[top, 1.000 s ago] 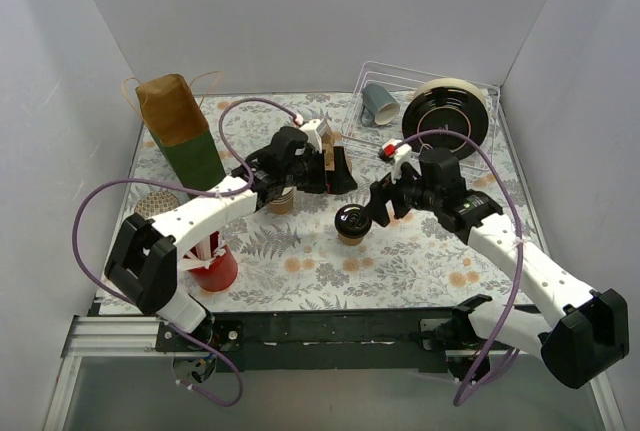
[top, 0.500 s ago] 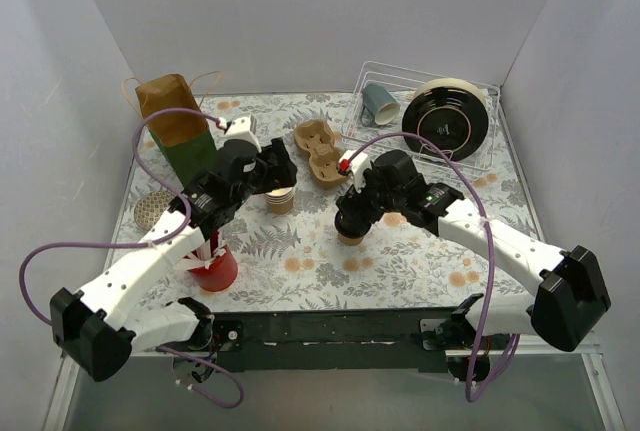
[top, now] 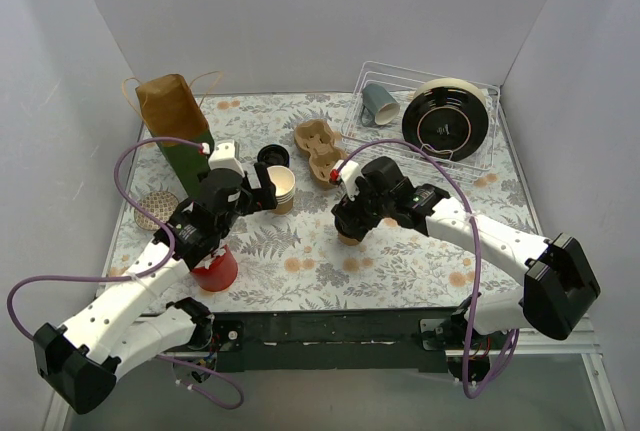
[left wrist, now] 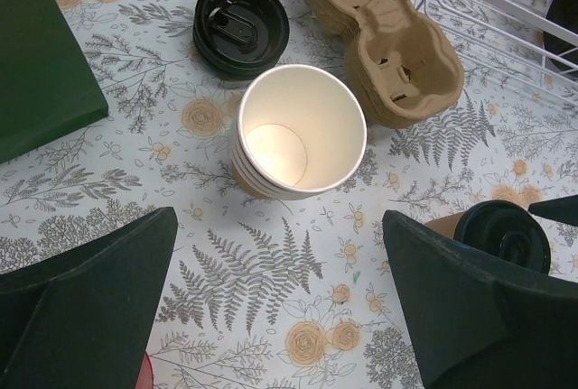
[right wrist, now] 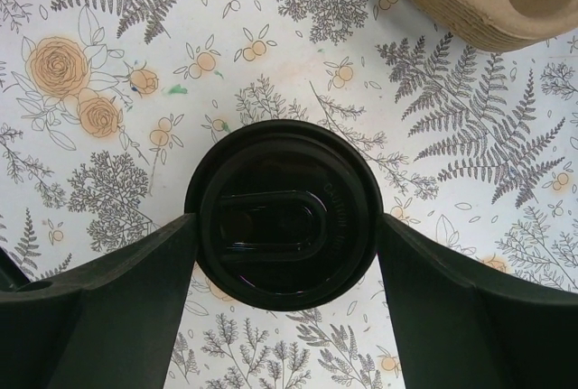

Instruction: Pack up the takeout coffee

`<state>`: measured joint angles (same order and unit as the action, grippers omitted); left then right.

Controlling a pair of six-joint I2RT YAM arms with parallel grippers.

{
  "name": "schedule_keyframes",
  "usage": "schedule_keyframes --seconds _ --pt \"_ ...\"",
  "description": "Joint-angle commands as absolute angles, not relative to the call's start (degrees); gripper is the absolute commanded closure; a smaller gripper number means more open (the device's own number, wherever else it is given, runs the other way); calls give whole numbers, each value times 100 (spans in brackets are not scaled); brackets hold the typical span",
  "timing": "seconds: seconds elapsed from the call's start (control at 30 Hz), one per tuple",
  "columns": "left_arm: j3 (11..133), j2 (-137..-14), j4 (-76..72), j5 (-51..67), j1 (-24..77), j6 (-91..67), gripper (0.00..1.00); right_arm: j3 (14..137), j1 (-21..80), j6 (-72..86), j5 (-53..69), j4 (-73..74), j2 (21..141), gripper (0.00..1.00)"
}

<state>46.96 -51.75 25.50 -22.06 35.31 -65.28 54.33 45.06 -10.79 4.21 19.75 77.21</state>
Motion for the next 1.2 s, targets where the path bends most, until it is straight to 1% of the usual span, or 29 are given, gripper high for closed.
schedule_keyframes --seconds 0.0,0.33,0.43,0.53,0.57,0.77,0.9,1.0,1.17 --pt "4658 -5124 2373 -2364 3524 -6346 2 5502 4526 -1099 395 1907 7743 16" --pt "4588 -4878 2338 -2434 3524 -6311 2 5537 4526 -835 466 1977 7866 27" --pt "4588 -4852 2338 -2461 3524 -6311 2 5616 4535 -643 168 2091 7805 28" --pt "4579 -4843 2347 -2461 3524 -6302 2 5739 4474 -362 -840 2398 7717 28" --pt "4579 -4843 2347 -2452 3524 -6302 2 5783 4413 -273 -966 2486 7699 28" --pt "4535 -4685 2329 -2321 3524 -6223 2 5740 3587 -27 -1353 2997 7367 29" --pt "4474 -4579 2233 -2092 3524 -6214 2 5344 2447 158 -1265 2971 6953 28" --pt "4474 -4597 2206 -2031 3524 -6205 2 5177 1910 219 -1353 3110 6698 28" --pt "4500 -4632 2215 -1969 3524 -6196 2 4940 1336 220 -1432 3164 6478 28"
